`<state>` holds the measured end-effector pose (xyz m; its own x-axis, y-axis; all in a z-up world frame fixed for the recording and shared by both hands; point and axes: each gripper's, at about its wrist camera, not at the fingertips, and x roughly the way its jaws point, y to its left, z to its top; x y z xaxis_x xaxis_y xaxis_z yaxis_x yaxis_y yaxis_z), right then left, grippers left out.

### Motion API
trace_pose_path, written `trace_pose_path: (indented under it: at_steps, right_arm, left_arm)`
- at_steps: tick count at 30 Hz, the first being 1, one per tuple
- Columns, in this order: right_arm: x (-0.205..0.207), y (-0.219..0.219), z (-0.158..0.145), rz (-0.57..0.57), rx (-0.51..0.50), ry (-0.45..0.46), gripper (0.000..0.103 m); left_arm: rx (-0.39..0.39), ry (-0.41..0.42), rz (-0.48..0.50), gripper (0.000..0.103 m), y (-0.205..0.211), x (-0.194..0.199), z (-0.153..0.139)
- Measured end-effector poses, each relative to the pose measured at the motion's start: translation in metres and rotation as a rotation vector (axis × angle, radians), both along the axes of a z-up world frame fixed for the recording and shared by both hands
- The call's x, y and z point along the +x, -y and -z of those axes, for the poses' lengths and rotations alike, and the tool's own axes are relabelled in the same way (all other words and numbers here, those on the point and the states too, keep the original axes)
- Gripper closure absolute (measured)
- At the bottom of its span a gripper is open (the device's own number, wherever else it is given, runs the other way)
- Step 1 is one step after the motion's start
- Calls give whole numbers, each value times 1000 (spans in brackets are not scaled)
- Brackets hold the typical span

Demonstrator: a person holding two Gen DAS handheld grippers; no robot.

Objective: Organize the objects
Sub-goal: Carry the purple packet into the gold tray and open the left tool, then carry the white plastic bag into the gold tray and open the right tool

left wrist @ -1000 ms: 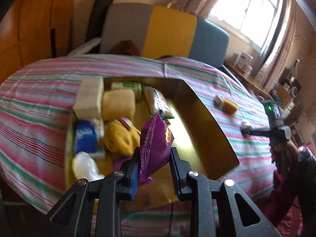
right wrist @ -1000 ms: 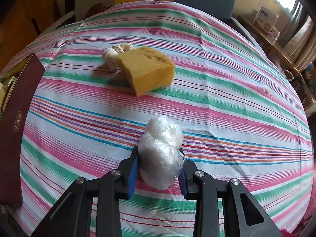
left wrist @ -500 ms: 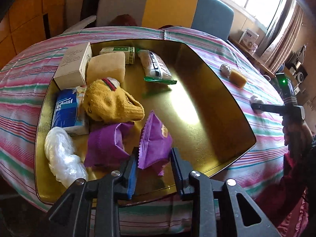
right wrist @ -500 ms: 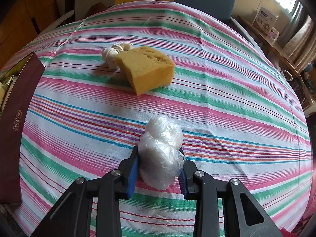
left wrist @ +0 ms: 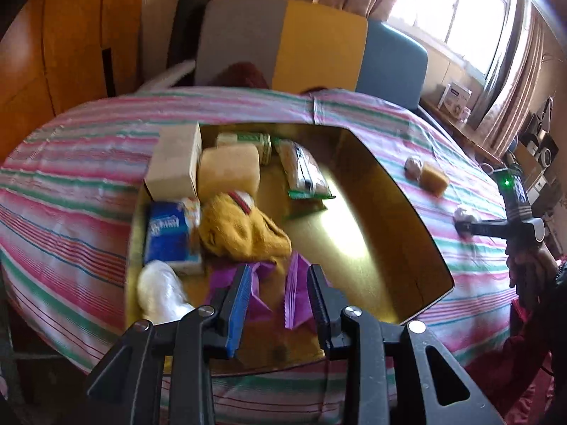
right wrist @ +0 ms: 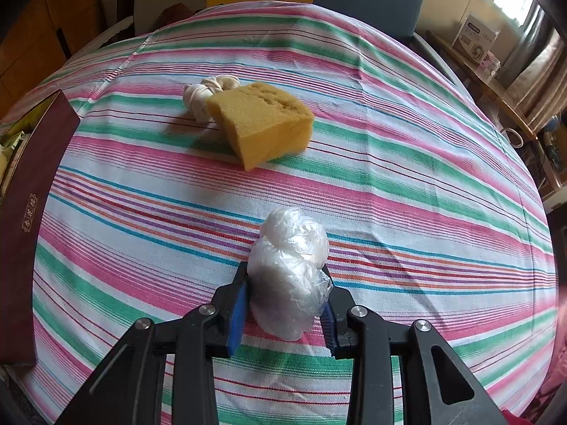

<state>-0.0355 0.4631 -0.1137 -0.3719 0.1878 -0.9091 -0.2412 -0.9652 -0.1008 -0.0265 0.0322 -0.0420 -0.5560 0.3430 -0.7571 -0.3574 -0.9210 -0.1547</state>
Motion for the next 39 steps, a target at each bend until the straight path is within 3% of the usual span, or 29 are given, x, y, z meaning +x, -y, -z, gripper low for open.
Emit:
trace_pose_path:
  at_steps: [4,16,20,25,31,34,39]
  right_arm:
    - [0,0,-1,-1,7,0,68]
    - [-3,3,-5,21,22,1,69]
    - [1,19,-28,7,-21,-71,69]
    - [-1,78,-65,-128,-53,-171,69]
    - [-9,178,-102,-329,-142,-252,68]
    - [-19,221,-99,-401,-193,-235,68]
    - [-45,275,-62,-456,-226,-121,68]
  left_arm:
    - [-20,-42,-12,71,0,2,-6]
    - [-23,-34,-43,70,11,-1,-6]
    - [-12,-29,-44,70,13,-1,-4]
    - [-3,-25,-47,70,15,-1,-3]
    - [13,-28,-90,70,30,-5,-4]
    - [14,-29,-111,70,37,-8,-3]
    - [20,-17,-126,70,42,-12,-1]
